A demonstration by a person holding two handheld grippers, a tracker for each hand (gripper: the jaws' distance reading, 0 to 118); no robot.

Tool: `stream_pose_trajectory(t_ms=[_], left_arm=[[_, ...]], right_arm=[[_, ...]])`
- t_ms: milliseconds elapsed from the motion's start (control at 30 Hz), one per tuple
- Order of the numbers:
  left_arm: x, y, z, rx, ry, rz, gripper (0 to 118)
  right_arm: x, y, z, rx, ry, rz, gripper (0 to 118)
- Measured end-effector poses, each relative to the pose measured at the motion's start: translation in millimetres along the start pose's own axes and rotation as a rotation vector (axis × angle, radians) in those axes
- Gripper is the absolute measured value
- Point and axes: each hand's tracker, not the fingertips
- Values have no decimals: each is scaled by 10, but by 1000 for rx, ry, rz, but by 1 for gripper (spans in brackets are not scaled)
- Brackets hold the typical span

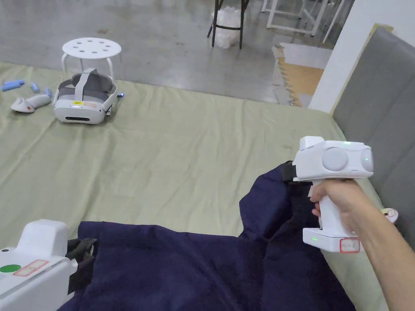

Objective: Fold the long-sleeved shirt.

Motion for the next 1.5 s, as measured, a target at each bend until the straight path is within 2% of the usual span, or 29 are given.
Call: stream_pose_trajectory(t_ms=[67, 267, 367, 533, 633, 667, 700, 767, 800, 867, 967, 1000, 1033, 1067, 1100, 1133, 1233, 1333, 1367, 1433, 1467, 1500], left_arm=[[32, -26, 160, 15, -4, -7, 4], [93, -178, 550, 43, -25, -12, 4], [110, -258, 708, 49, -30, -13, 4], [127, -352, 888, 49, -31, -2, 4], [136, -378, 946, 51, -18, -2, 4], [138, -389, 960, 52, -17, 0, 4], [139, -392, 958, 52, -18, 4, 4], [139, -402, 949, 48, -17, 16, 4], [144, -409, 953, 46, -15, 19, 4], [162, -428, 975, 47, -11, 19, 4], [168, -439, 976, 46, -26, 25, 4], [172, -438, 967, 42, -29, 25, 4], [181, -430, 949, 37, -30, 23, 4], [189, -414, 922, 31, -33, 15, 4], [192, -393, 889, 29, -35, 10, 4], [188, -355, 836, 25, -48, 3, 4], [109, -184, 595, 7, -105, 72, 3], [-3, 86, 188, -16, -104, 69, 5], [-52, 184, 16, -18, -100, 69, 16], [-176, 369, -359, -41, -57, 108, 77], [-236, 448, -582, -87, -18, 100, 96], [-280, 498, -745, -120, 16, 94, 105]], right_arm=[[-48, -217, 453, 38, 24, 21, 8], [-117, -1129, 1098, 67, 30, -28, 8], [-125, -1642, 980, -22, 4, -81, 8], [-14, -2261, 397, -204, -69, -156, 8], [78, -2300, 252, -181, -38, -213, 11], [98, -2244, 282, -184, -41, -226, 16], [97, -2202, 315, -185, -41, -221, 38], [-12, -2104, 614, -116, -36, -154, 97], [-26, -2080, 760, -80, -34, -137, 118], [-46, -2053, 1194, 20, -16, -141, 118], [-7, -2021, 1640, 72, -15, -136, 116], [4, -2034, 1789, 96, -9, -126, 108], [-5, -2048, 2014, 131, 2, -120, 91], [20, -2054, 2151, 149, -4, -129, 64], [37, -2055, 2227, 154, -17, -138, 15], [61, -2060, 2300, 165, -33, -150, 3], [215, -2079, 2313, 196, -3, -176, 4], [217, -2106, 2299, 198, -13, -175, 4], [218, -2116, 2268, 192, -16, -171, 4], [199, -2141, 2176, 167, -17, -173, 4], [190, -2160, 2121, 157, -15, -176, 4], [182, -2173, 2070, 143, -13, -178, 4]])
